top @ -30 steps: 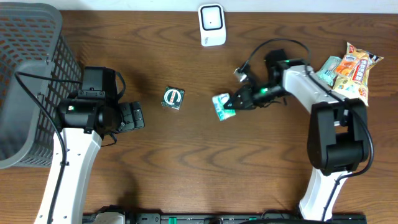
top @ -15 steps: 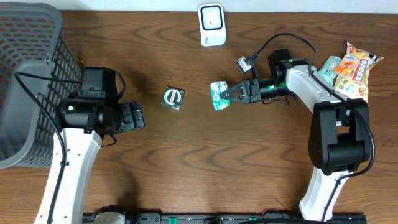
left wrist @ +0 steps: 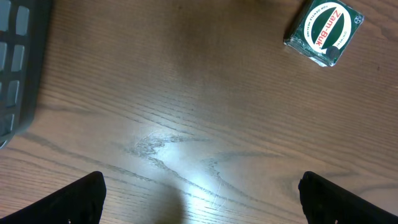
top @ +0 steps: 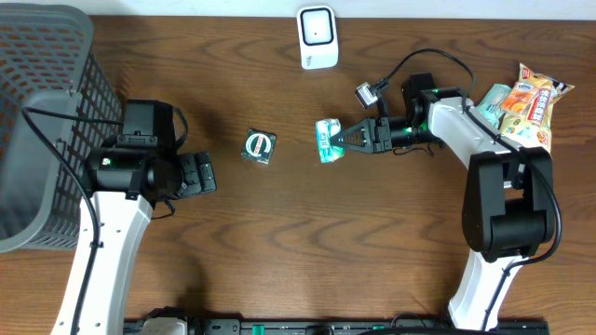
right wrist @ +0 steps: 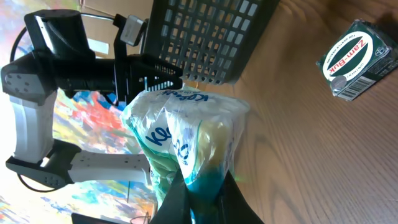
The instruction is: Scan the item barcode
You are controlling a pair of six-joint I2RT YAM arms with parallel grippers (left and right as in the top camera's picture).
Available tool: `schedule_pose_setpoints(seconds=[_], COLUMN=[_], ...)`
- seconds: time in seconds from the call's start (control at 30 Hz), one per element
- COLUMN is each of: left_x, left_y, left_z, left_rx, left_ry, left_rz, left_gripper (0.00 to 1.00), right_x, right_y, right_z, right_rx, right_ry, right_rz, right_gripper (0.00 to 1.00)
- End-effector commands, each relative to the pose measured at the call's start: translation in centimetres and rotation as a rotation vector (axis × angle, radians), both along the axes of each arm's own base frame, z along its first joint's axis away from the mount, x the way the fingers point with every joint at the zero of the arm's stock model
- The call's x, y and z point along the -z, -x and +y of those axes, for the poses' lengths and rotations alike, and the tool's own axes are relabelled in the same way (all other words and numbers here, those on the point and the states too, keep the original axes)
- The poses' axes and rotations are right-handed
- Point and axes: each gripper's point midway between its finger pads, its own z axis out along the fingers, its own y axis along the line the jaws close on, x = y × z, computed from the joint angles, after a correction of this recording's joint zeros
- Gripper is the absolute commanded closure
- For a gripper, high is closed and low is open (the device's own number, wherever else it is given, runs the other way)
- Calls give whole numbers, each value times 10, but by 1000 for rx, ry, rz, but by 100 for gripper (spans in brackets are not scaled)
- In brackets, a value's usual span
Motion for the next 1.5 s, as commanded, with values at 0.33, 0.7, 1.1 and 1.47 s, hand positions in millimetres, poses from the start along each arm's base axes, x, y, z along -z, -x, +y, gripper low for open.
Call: schedule_pose_setpoints(seconds=[0.33, 0.7, 1.1, 1.47], left_x=[3, 3, 3, 3], left_y=[1, 1, 1, 1], left_z=[0, 0, 0, 0], left_rx=[-7, -7, -7, -7], left_ry=[-3, -3, -3, -3], left_rz=[10, 10, 10, 10], left_gripper=[2, 2, 2, 2], right_x=[-4, -4, -4, 42], right_y=[-2, -3, -3, -1], right_z=[-3, -3, -3, -5], right_rx=[10, 10, 10, -4], right_ry=[-42, -43, -43, 243], right_rz=[-23, -27, -27, 3], right_gripper=[99, 99, 99, 99])
